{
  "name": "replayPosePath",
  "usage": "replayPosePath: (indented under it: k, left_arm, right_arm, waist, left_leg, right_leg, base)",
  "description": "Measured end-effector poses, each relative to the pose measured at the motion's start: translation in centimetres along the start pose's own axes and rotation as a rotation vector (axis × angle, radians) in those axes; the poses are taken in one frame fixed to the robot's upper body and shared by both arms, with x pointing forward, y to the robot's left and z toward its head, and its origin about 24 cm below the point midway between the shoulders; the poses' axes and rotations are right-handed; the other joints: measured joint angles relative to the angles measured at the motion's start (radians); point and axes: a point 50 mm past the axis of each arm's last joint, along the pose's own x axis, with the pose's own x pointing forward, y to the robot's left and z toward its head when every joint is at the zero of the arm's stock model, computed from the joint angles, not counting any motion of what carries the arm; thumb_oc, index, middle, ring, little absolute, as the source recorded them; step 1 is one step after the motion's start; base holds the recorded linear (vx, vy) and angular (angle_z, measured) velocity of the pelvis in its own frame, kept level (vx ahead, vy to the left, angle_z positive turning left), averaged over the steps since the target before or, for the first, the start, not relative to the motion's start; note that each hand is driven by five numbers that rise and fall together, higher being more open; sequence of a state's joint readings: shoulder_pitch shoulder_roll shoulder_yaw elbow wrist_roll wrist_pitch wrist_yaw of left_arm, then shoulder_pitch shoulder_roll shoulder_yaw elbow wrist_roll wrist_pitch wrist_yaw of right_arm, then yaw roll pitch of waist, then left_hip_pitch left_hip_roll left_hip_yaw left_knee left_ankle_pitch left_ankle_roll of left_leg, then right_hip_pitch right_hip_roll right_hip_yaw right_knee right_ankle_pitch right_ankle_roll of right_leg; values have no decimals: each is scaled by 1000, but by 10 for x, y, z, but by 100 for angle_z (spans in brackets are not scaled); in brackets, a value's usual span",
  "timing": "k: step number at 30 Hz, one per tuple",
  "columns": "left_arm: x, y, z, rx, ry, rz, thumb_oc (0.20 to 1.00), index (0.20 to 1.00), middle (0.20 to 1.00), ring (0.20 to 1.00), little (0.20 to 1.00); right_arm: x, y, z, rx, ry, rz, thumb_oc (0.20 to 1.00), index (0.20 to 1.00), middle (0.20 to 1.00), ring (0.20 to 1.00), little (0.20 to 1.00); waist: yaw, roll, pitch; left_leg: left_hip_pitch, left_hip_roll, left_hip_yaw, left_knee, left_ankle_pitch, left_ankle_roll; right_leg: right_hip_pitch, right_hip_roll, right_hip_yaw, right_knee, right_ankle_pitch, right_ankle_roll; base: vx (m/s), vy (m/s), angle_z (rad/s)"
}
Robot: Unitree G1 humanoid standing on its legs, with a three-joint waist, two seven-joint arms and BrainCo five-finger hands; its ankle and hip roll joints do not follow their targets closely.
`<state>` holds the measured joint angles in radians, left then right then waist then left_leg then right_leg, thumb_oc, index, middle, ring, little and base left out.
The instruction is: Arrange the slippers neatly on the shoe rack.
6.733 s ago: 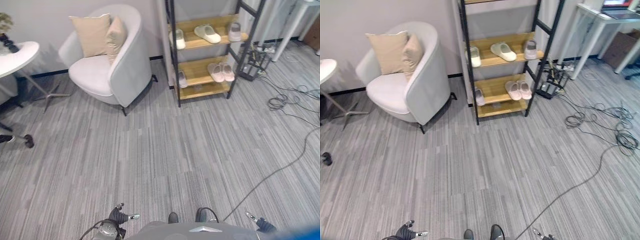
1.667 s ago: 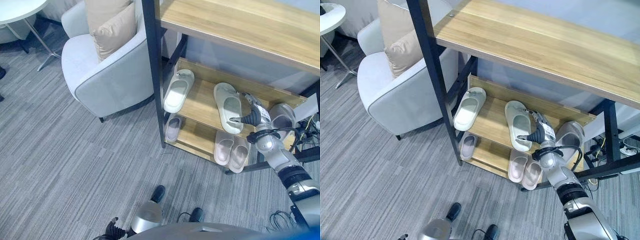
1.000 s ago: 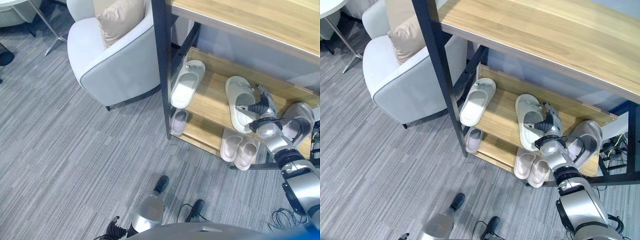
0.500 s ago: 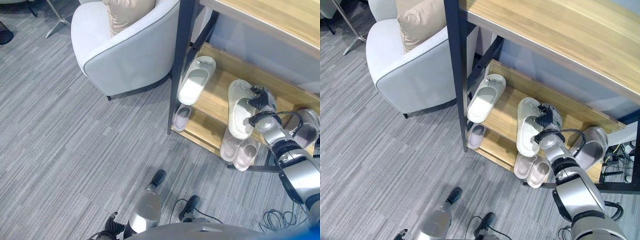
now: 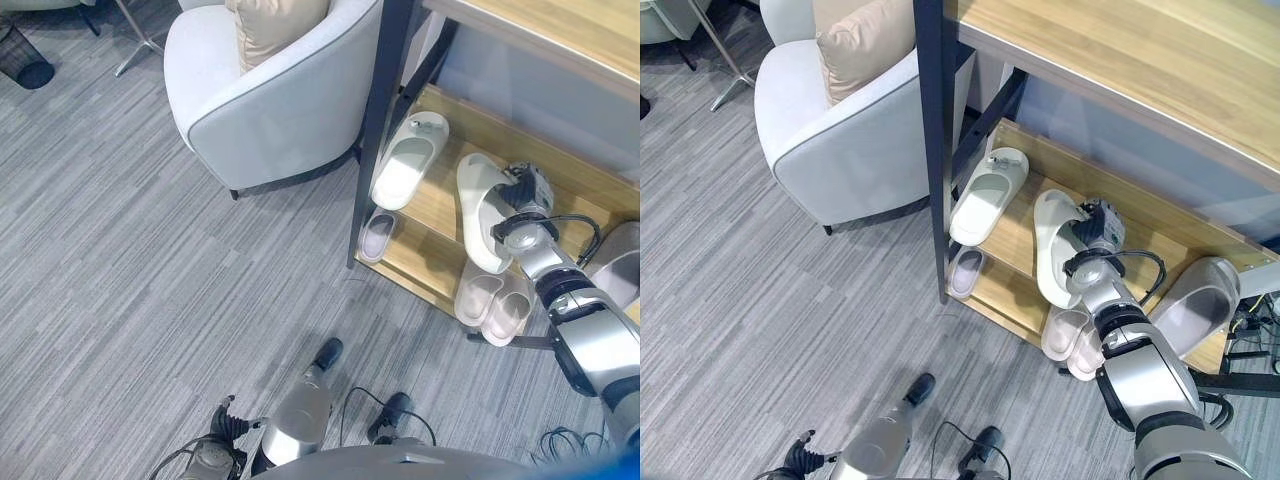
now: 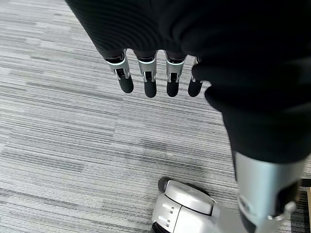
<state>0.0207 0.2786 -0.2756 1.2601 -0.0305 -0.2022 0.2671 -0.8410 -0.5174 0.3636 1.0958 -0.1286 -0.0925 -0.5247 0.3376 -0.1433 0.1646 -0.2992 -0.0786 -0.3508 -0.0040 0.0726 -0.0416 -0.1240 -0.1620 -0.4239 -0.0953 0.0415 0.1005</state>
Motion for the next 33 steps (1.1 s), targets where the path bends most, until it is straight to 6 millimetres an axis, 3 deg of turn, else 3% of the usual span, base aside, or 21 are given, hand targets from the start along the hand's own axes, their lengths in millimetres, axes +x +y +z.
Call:
replayPosePath:
  k: [8, 9, 24, 33]
  left_arm:
    - [3, 4, 6, -34, -5, 16, 1000, 1000, 1000, 1000, 1000]
    - [3, 4, 6, -34, -5, 17, 1000, 1000, 1000, 1000, 1000]
    - [5, 7, 12, -36, -19, 16, 1000, 1000, 1000, 1000, 1000]
    - [5, 4, 12, -41, -18, 11, 1000, 1000, 1000, 1000, 1000]
  right_arm:
    - [12, -3, 32, 47, -41, -32, 200, 200, 200, 200, 200]
    - [11, -1, 32, 50, -36, -26, 1000, 1000, 1000, 1000, 1000]
    - [9, 3, 29, 13, -23, -28, 1000, 1000, 1000, 1000, 1000]
    - [-6, 8, 8, 54, 11, -57, 1000, 1000, 1000, 1000, 1000]
  waist:
    - [3, -2, 1]
    - [2, -4, 3]
    - [-12, -18, 9]
    - [-24, 35, -20]
  left_leg:
    - [-21, -2, -6, 6, 0, 0]
    - [-21, -3, -6, 6, 0, 0]
    - [-28, -8, -15, 12, 1, 1]
    - [-12, -10, -2, 14, 4, 5]
  right_leg:
    - [-15, 1, -4, 0, 3, 0]
    - [-16, 0, -4, 0, 3, 0]
    - [-16, -3, -16, 0, 3, 1]
    - [-3, -12, -5, 0, 10, 3]
  base:
    - [4, 8, 2]
    - [0, 0, 0]
    - [5, 4, 2]
    - [-2, 4, -2]
